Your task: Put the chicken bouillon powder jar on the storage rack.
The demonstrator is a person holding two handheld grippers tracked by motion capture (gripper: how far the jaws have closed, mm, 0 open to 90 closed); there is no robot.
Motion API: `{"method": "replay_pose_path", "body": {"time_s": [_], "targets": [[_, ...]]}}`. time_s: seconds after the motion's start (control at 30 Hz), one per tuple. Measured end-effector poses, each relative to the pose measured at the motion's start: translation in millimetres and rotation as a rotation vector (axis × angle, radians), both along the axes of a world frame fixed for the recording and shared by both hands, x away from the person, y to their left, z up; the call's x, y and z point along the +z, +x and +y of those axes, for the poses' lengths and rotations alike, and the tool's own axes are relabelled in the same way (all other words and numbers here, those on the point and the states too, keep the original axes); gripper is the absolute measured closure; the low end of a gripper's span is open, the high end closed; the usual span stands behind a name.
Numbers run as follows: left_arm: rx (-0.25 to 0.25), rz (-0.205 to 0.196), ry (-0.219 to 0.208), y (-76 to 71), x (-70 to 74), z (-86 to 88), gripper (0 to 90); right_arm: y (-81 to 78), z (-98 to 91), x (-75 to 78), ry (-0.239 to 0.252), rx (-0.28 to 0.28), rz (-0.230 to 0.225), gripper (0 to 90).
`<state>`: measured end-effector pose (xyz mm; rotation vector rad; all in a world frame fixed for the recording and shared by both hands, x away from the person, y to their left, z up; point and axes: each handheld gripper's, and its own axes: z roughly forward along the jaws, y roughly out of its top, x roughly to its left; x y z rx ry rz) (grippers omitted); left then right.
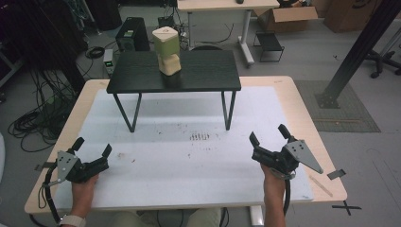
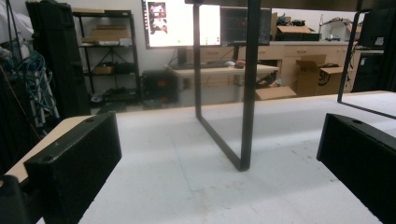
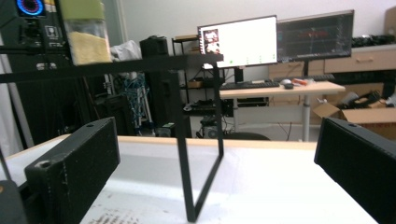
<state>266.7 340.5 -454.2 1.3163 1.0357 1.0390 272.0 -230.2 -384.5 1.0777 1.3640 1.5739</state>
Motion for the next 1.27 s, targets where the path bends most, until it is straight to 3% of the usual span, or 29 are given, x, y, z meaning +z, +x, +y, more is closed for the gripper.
{"method": "replay_pose_path", "body": {"time_s": [0.17, 0.37, 0.8, 0.97, 1.27], "targets": [[0.001, 0.002, 0.0, 0.1, 0.1, -0.2, 0.2, 2.5, -5.9, -15.5, 0.004, -0.023, 0.025, 0.0], [0.002, 0.003, 0.0, 0.2, 0.1, -0.3, 0.2, 6.5, -5.8, -31.7, -0.045, -0.056, 0.051, 0.0], [0.003, 0.004, 0.001, 0.3, 0.1, -0.5, 0.2, 11.0, 2.3, -59.3, -0.098, -0.113, 0.061, 0.0], [0.004, 0.004, 0.001, 0.2, 0.1, -0.5, 0.2, 10.2, 2.7, -67.8, -0.097, -0.126, 0.072, 0.0], [0.005, 0.003, 0.002, 0.2, 0.1, -0.6, 0.2, 5.8, 6.7, -69.4, -0.129, -0.143, 0.024, 0.0]]}}
